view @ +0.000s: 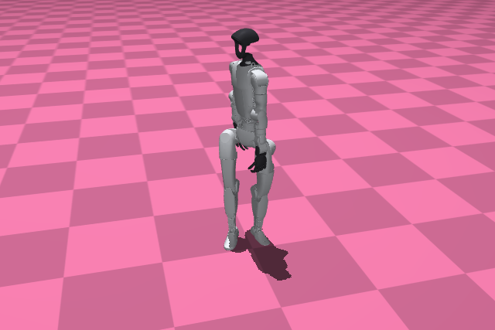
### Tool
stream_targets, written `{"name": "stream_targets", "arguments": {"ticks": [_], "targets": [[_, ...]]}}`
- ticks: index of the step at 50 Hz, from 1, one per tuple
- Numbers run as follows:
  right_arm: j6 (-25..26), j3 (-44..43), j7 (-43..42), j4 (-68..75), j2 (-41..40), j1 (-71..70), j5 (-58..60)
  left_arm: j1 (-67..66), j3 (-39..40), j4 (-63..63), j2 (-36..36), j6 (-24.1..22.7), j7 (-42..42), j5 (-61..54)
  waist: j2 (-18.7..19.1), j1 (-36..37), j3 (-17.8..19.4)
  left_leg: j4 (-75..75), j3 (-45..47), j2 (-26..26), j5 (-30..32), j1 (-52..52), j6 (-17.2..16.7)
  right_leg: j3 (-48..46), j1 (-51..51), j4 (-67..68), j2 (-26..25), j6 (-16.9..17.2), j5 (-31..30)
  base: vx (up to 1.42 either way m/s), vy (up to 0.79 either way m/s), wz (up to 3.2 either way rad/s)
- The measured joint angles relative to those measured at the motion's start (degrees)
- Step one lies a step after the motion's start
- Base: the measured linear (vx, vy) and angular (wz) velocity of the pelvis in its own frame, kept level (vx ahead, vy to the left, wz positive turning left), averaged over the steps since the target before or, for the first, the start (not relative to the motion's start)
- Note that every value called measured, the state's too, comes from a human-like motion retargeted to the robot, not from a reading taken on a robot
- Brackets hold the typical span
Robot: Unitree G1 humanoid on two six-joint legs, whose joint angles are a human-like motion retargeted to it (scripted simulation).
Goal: In place motions
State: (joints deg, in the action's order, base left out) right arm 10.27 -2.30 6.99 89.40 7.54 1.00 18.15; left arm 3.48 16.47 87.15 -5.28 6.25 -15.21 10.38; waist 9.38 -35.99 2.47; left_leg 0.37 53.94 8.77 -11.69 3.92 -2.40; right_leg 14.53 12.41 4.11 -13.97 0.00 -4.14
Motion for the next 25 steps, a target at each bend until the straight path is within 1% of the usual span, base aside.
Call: {"name": "stream_targets", "arguments": {"ticks": [5,11,18,25], "targets": [[-0.6,1.2,1.2,-4.5,0.3,-1.8,0.9,-1.2,0.0,1.6,-0.5,0.5,0.7,1.4,-0.3,1.8,-0.2,0.6,-2.4,-0.5,0.1,0.2,0.5,-3.0,-2.0,-1.0,1.6,-0.6,0.6,0.09,0.01,0.60],[-0.4,0.6,2.8,-6.8,1.2,-3.3,0.0,-2.2,0.4,2.1,-0.9,1.0,1.2,2.5,-1.1,6.2,-1.4,1.0,-7.7,-1.9,0.7,-0.1,1.8,-9.7,-4.6,-1.0,4.5,-1.4,2.5,0.18,0.01,1.07],[-0.4,0.3,3.9,-7.0,1.9,-2.8,0.0,-3.2,1.3,1.4,-1.2,0.8,1.4,2.3,-2.9,13.7,-3.5,1.3,-16.9,-4.5,2.1,-1.7,3.8,-18.4,-8.1,-1.4,8.0,-1.8,4.9,0.21,0.05,1.20],[-0.8,1.5,5.2,-7.0,1.0,-1.5,1.5,-5.0,2.5,3.4,-1.6,0.6,2.6,1.8,-5.2,21.2,-5.0,0.8,-24.5,-7.9,3.9,-3.0,5.6,-23.4,-10.5,-1.6,10.4,-2.4,7.0,0.20,0.14,0.97]]}}
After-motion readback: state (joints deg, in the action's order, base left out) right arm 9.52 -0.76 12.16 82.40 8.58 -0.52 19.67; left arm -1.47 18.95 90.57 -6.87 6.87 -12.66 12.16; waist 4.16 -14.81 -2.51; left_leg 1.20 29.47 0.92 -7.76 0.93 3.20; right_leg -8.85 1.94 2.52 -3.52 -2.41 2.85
